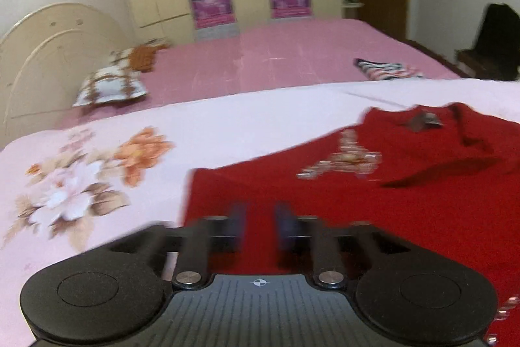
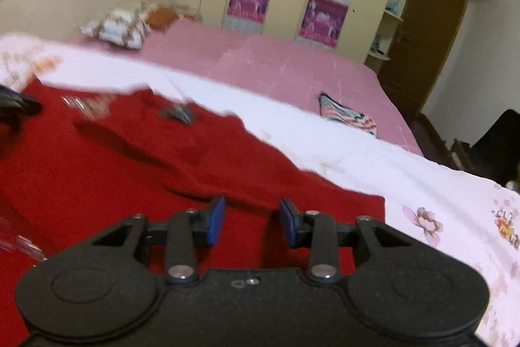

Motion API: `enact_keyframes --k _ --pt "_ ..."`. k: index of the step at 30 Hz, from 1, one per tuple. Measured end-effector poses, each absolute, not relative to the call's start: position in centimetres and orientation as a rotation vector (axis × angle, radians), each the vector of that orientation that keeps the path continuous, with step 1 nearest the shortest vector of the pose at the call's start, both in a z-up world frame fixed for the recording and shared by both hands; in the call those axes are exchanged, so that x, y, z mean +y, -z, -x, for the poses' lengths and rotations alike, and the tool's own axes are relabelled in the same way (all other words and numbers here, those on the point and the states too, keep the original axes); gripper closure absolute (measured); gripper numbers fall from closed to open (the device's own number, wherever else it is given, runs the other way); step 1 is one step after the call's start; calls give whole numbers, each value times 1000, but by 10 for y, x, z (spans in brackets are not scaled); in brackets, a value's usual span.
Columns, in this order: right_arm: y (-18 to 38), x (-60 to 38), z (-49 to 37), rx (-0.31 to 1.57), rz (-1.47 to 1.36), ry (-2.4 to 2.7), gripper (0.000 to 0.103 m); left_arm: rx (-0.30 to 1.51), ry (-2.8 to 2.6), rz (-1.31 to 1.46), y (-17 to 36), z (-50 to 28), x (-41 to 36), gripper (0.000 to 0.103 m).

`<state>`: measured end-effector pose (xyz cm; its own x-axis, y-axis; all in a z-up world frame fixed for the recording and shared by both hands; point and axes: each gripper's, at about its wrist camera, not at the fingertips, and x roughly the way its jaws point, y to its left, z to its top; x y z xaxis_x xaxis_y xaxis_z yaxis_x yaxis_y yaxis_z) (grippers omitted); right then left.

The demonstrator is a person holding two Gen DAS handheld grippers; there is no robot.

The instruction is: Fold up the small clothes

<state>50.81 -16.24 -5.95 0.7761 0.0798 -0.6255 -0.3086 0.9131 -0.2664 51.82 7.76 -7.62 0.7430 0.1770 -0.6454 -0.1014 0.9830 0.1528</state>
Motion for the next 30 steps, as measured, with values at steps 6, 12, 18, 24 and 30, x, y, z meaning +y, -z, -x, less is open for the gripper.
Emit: enact_keyframes --k 6,12,18,24,30 --pt "44 -182 -495 641 298 -215 66 663 -136 -70 58 -483 69 54" --pt "47 -152 -451 652 310 -358 66 687 -32 -140 78 -459 9 54" --pt "51 -176 -437 684 263 -317 62 680 -15 -119 78 -439 20 54" --pt "36 -177 -437 679 229 -294 62 670 -46 -134 61 -432 17 54" --pt "24 -199 -414 670 151 -297 60 697 -51 -130 55 -404 23 54"
